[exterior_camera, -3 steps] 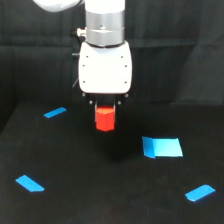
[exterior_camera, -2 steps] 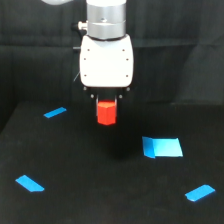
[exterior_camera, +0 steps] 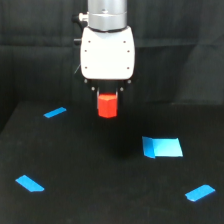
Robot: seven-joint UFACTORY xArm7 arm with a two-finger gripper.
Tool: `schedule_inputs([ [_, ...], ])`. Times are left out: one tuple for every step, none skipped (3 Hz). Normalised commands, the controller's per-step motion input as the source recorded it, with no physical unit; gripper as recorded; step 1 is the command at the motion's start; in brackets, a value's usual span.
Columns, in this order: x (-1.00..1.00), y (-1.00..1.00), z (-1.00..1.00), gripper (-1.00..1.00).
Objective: Pick up the red object from the table
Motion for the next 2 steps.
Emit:
schedule_inputs([
  [0.06,0.04,0.51,-1.00],
  [0.00,-0.05,0.05,-1.00],
])
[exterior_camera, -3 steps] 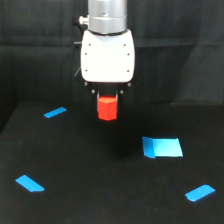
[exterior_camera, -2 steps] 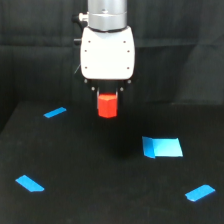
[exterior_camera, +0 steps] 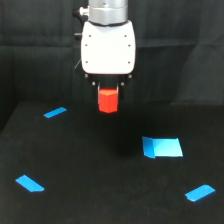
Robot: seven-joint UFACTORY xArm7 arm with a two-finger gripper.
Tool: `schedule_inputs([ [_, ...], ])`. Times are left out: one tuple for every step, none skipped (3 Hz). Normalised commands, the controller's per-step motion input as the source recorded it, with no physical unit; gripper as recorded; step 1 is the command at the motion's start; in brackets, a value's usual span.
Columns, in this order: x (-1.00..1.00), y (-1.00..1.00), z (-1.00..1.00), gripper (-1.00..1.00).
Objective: Pick up the red object from the table
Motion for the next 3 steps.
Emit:
schedule_inputs([
  [-0.11,-0.06,0.01,-1.00],
  [-0.04,-0.02,0.02,-0.94],
  [-0.06,-0.06,0.10,-0.98],
])
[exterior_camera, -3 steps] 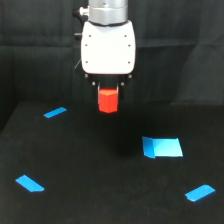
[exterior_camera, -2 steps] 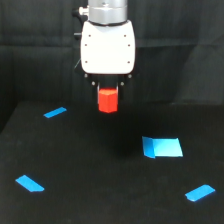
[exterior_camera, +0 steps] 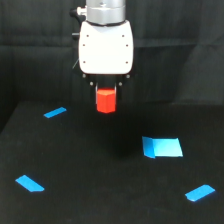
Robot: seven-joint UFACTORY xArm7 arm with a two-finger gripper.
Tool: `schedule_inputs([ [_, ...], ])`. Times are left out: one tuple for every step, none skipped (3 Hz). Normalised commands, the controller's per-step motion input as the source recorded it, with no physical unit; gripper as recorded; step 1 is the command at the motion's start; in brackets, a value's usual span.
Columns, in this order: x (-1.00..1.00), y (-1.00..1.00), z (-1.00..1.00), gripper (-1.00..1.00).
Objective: Pick up the red object from the table
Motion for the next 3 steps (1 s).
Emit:
schedule_inputs([
  [-0.03,-0.01,0.13,-1.00],
  [-0.04,-0.05,0.17,-0.92],
  [-0.03,-0.09,0.06,-1.00],
])
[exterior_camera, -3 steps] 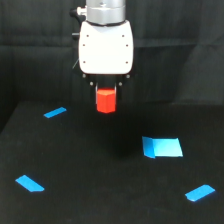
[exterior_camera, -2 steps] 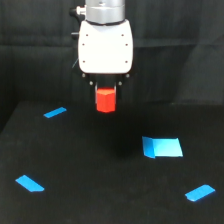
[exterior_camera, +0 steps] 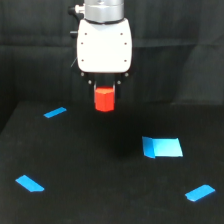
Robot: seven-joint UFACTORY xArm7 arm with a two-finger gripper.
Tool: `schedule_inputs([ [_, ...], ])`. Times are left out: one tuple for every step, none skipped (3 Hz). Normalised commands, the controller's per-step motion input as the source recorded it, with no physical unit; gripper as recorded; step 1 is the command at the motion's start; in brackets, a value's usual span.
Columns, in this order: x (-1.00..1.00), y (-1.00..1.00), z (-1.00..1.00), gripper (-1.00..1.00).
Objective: Pick up the red object from the table
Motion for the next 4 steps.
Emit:
schedule_inputs([
  [-0.02,-0.11,0.00,-1.00],
  [-0.09,-0.01,0.00,-1.00],
  [0.03,-0.09,0.07,-1.00],
  [0.04,-0.02,-0.09,-0.98],
])
